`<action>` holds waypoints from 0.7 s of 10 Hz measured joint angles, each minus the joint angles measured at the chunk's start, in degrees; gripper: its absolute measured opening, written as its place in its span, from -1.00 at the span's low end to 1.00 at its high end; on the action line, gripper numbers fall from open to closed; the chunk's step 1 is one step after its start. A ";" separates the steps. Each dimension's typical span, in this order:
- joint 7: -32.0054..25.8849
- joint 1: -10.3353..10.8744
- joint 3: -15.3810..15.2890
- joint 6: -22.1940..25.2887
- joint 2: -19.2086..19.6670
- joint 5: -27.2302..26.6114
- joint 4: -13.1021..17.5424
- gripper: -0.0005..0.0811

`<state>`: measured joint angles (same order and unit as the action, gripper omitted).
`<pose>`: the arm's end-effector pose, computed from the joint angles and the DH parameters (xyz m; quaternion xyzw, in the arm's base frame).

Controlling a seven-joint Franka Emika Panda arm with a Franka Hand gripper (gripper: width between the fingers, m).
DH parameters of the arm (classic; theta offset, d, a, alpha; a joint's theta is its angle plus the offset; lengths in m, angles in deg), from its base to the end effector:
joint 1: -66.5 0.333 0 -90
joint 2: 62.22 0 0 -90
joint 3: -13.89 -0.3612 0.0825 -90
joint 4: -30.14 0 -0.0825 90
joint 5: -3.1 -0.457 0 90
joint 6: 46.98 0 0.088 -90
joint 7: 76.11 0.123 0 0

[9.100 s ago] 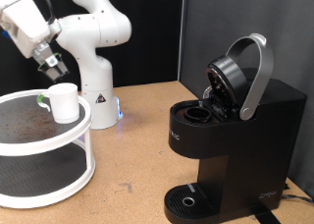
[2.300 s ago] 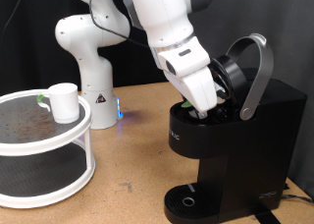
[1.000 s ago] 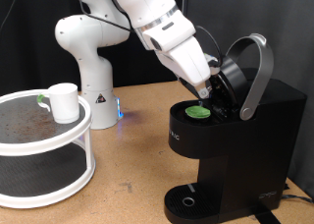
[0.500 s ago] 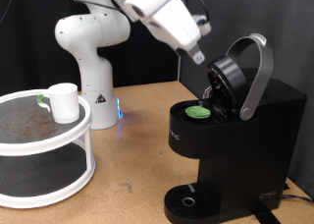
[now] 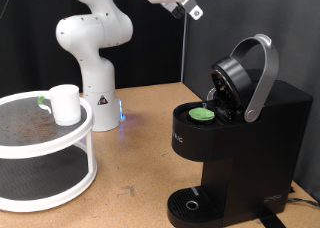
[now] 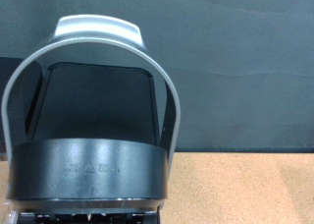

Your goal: Make a cup of coffee with the keurig machine

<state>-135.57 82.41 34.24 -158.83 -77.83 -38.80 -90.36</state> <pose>0.5575 -0.0040 0.5691 -0.8646 -0.3239 -0.2372 0.3022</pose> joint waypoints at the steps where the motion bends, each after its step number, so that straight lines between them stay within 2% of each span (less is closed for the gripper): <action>1: -0.09 0.01 -0.04 -0.03 0.18 0.06 -0.15 0.99; 4: 0.87 0.95 -0.78 -0.02 0.30 -2.98 0.07 0.99; 7: 6.87 2.25 -4.94 -2.13 0.32 -3.24 1.16 0.99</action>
<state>-128.69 84.66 29.30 -160.97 -77.51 -42.04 -89.20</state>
